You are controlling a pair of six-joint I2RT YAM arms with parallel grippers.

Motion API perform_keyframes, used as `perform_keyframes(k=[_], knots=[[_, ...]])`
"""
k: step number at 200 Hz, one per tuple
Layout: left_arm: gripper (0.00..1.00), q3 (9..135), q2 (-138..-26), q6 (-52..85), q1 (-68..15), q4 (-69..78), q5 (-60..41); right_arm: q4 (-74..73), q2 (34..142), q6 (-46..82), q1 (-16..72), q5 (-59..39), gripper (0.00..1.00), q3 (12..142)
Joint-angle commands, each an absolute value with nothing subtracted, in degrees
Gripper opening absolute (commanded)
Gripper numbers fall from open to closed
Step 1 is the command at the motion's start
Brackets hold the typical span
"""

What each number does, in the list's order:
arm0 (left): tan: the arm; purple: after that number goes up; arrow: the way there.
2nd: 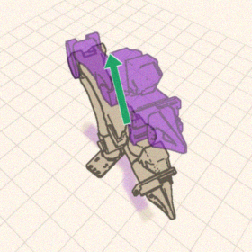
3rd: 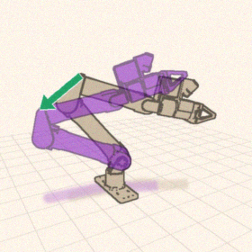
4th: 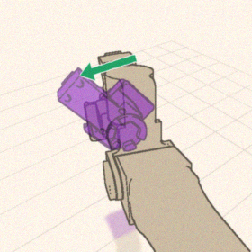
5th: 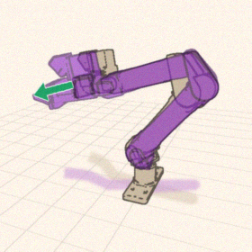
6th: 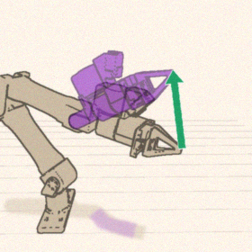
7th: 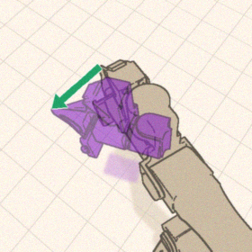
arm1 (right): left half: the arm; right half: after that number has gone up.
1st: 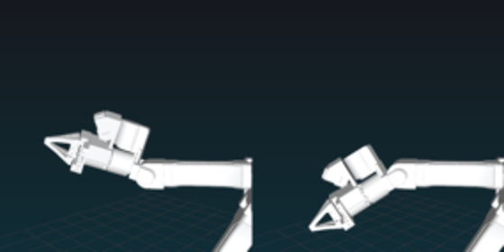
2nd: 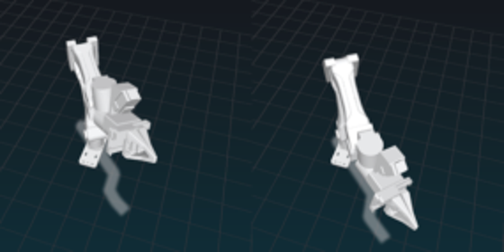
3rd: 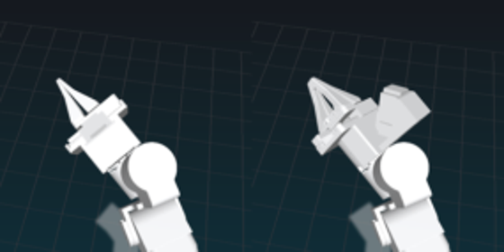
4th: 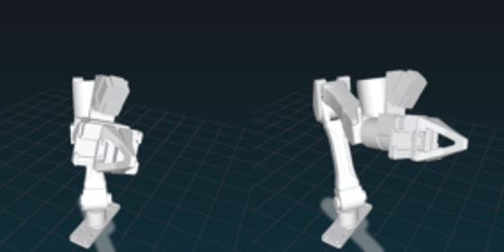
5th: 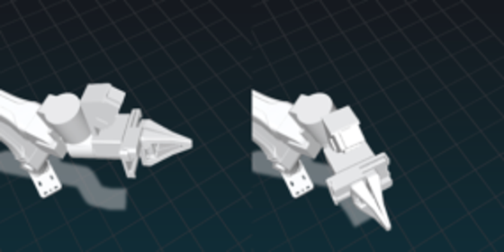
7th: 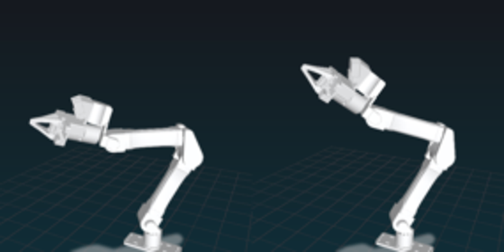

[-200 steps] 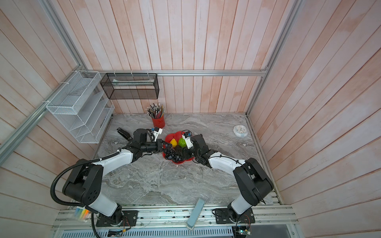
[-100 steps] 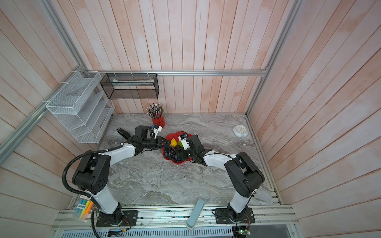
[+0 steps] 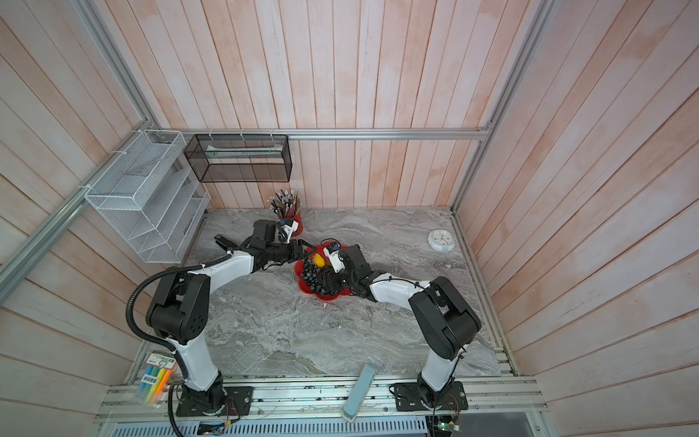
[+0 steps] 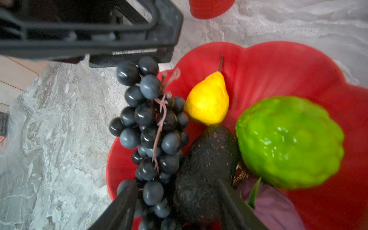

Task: Place and organize the fake fruits in the fruit bowl
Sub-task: 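Lower the grapes into the bowl with the left gripper while the right gripper approaches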

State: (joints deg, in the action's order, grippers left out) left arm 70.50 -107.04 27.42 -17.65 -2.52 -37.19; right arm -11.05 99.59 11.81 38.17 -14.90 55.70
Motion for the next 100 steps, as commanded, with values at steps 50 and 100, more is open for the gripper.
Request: perform_keyframes(k=[50,100], knots=[[0.59,67.44,-97.67,22.24,-17.58,-15.94,-19.3,-9.82,98.36,12.3,38.5,-13.24,0.63,56.61],[0.42,62.11,-94.15,24.41,-22.09,-16.06,-17.9,-9.8,97.97,13.95,38.46,-12.87,0.63,55.78]])
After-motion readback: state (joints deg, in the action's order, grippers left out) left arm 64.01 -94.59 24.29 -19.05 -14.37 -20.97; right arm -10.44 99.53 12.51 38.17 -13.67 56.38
